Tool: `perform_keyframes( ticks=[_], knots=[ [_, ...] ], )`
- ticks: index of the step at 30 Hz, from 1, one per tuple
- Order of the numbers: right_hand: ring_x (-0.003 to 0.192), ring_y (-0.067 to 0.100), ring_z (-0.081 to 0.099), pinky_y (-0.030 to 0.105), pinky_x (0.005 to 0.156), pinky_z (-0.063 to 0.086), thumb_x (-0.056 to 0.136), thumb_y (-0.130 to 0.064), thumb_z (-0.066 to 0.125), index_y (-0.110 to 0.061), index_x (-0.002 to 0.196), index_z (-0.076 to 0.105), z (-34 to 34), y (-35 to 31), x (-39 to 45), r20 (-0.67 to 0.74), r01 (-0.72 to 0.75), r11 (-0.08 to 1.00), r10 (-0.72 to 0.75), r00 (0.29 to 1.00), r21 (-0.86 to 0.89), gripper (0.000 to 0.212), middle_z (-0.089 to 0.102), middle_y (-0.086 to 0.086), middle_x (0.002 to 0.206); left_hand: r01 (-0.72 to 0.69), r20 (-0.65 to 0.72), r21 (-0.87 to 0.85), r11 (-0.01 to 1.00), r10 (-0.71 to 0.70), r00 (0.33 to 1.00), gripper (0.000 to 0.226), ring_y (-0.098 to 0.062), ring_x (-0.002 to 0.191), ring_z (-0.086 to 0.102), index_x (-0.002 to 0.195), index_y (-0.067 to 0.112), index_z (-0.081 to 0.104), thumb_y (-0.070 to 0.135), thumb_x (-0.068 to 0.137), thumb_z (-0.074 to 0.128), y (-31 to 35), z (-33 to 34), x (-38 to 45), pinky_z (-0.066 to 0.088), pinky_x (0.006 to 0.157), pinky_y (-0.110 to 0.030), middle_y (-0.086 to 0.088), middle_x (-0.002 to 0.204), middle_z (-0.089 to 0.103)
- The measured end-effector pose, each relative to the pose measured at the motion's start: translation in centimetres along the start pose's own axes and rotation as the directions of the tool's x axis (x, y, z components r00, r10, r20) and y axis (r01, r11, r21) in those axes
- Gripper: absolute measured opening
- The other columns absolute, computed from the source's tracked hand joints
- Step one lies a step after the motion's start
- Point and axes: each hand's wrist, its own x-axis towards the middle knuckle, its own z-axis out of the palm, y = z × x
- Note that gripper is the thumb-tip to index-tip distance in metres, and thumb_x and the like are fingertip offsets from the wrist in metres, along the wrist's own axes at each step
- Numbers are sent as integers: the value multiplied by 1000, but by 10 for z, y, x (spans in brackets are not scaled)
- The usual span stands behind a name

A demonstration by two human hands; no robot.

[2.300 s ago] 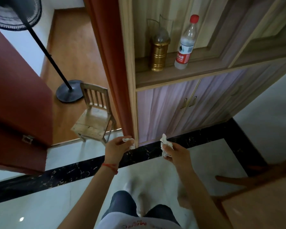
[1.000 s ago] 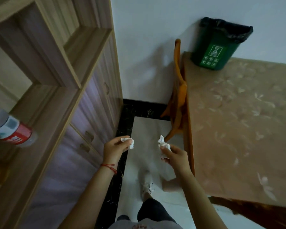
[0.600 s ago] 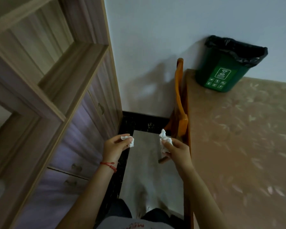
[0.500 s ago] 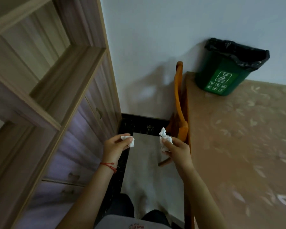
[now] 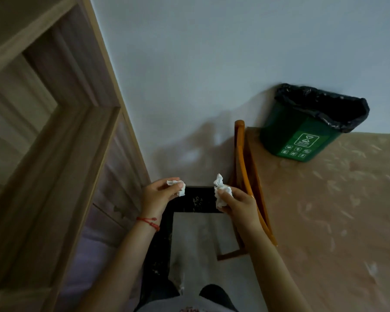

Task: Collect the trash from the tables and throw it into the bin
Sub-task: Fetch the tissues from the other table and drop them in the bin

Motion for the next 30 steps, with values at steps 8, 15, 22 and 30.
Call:
perform_keyframes(
  ticks=[8,15,22,30],
  knots=[
    [81,21,66,25,68,55,86,-20,61,-18,86,68,10,-25,58,-66,-17,998,21,998,54,7,67,14,87,28,31,31,999,-29,999,17,-10,65,65,91,-1,68,-2,74,68,21,22,67,55,64,-17,-1,68,68],
    [78,18,66,31,73,55,84,-20,64,-16,92,70,-2,-42,117,-97,-13,996,22,995,92,11,69,5,81,-30,86,82,996,23,996,10,-7,64,65,75,8,71,-1,73,69,40,63,111,54,68,-19,7,59,69],
    [77,16,67,29,68,55,84,-21,64,-23,88,72,-34,-60,167,-163,11,989,14,987,149,9,71,7,87,-29,173,97,995,11,985,19,-2,58,64,71,15,69,-4,73,68,59,126,158,54,60,-16,9,55,69],
    [71,9,67,19,59,52,85,-11,61,-16,90,70,-87,-71,175,-347,42,949,73,935,313,11,72,-1,76,-27,400,165,986,-42,915,13,-3,57,65,79,7,69,-5,76,65,62,208,172,53,55,-14,7,56,69]
  ],
)
